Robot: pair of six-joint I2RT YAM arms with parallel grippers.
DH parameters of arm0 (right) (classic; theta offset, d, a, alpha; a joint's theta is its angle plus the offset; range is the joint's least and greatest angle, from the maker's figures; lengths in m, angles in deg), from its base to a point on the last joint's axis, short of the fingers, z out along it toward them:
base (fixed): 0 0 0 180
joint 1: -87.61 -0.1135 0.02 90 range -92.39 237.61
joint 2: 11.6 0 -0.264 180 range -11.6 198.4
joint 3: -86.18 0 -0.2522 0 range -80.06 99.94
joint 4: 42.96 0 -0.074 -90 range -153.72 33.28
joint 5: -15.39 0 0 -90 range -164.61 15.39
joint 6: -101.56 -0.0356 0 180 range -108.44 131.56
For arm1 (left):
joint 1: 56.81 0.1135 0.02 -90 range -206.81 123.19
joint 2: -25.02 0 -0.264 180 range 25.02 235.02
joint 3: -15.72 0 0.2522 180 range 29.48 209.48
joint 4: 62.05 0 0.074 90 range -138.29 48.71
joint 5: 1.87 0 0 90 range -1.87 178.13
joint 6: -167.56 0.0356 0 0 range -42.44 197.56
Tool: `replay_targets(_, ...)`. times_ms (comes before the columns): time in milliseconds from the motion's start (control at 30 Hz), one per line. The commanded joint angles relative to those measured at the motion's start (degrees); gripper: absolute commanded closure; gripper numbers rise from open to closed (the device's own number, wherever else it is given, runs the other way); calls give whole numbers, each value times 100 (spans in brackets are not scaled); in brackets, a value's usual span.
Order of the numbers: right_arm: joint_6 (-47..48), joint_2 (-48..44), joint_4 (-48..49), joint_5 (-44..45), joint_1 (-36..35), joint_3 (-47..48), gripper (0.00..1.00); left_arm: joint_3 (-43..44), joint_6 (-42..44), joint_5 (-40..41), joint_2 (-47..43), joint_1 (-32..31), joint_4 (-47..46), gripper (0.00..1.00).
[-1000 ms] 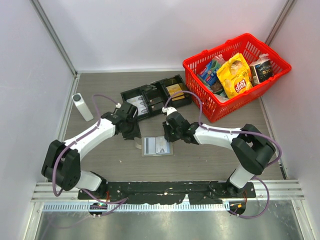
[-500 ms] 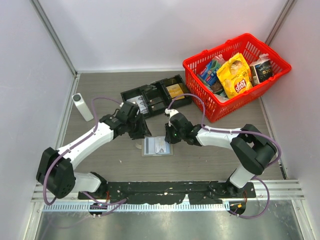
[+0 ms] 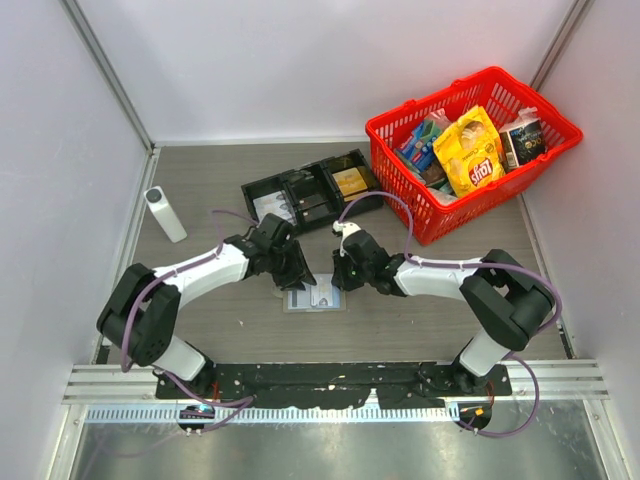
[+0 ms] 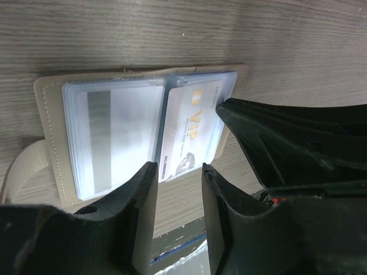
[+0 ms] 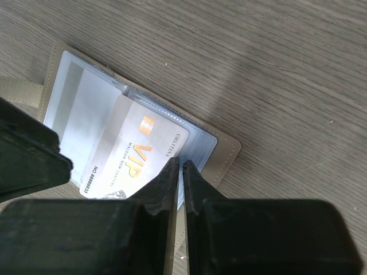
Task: Take the credit cards out of the card holder
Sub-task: Remove the credit card from the card holder.
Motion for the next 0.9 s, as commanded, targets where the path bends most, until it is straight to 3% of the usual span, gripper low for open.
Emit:
replay_targets(0,-16,-57,-122,37,3,-140,88,-23,-10,-202,235,-30,-525,61)
replay_targets(167,11,-84,-113,11,21,-140,88,-85,166,-70,472,-22,-525,63)
replay_targets(567,55,-163,-105,-7,65,-202,88,-629,123,-456,701,-22,-1570,63)
replay_targets(867,64,-180,-87,-25,82,-202,88,-989,-35,-606,649,75,-2106,72)
